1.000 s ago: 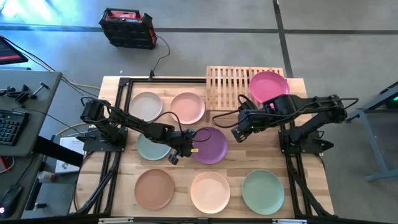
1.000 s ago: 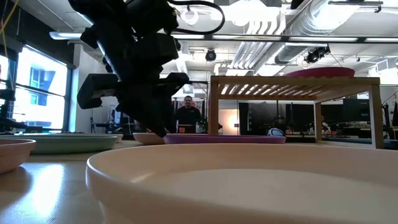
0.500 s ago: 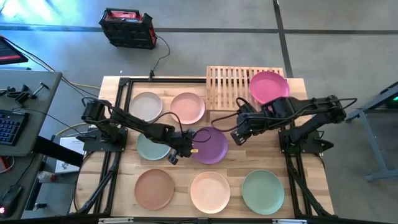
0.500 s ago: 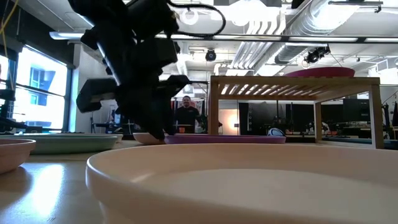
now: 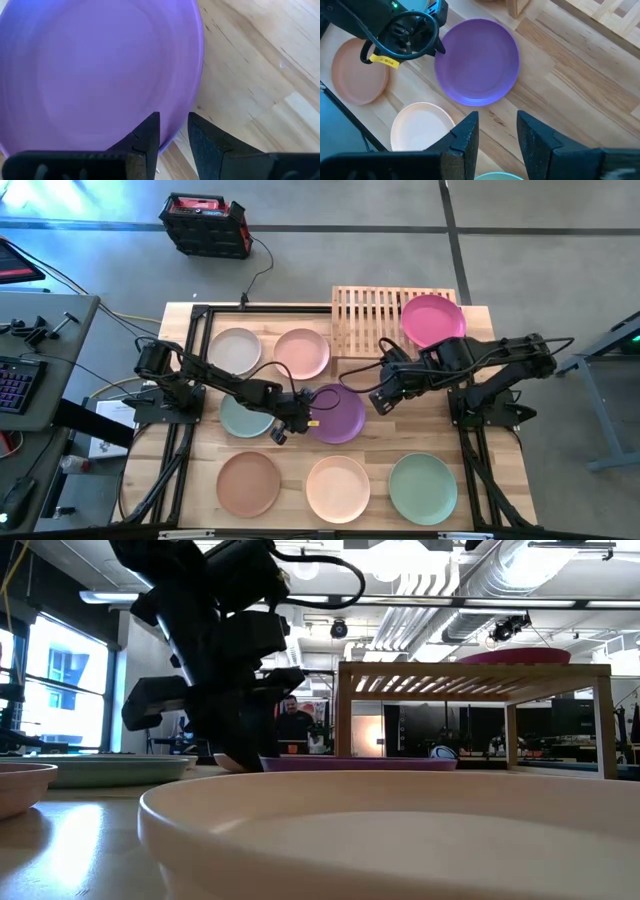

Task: Place and stack plates onto a shelf
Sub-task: Stack the violet plate on top of the pink plate on the shelf

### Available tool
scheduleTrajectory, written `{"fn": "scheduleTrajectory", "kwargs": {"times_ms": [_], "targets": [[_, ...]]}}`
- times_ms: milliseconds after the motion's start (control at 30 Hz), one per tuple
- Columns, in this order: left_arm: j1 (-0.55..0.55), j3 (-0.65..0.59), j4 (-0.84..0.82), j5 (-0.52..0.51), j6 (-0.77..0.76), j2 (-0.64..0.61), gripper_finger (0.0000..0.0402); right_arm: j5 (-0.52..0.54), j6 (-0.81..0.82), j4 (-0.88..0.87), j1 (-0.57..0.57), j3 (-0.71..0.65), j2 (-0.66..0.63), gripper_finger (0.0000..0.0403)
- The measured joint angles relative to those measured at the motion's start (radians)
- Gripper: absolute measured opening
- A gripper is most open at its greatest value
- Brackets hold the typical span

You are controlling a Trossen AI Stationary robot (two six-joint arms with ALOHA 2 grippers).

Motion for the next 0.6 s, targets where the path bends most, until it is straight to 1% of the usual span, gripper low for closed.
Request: {"fn": "scheduleTrajectory", "kwargs": {"times_ms": [167,300,400,600], "targets": [[0.000,0.000,0.000,-0.005,0.010,0.003,0.0090,0.001,0.000,0.008,0.000,0.000,0.000,0.0110],[0.000,0.000,0.002,-0.038,0.036,0.003,0.0083,0.006,0.000,0.012,0.000,0.000,0.000,0.0110],[-0.001,0.000,0.000,-0.043,0.037,0.003,0.0064,0.006,0.000,0.014,0.000,0.000,0.000,0.0110],[-0.019,0.000,-0.004,-0.043,0.063,0.003,0.0009,0.006,0.000,0.014,0.000,0.000,0.000,0.0110]]}}
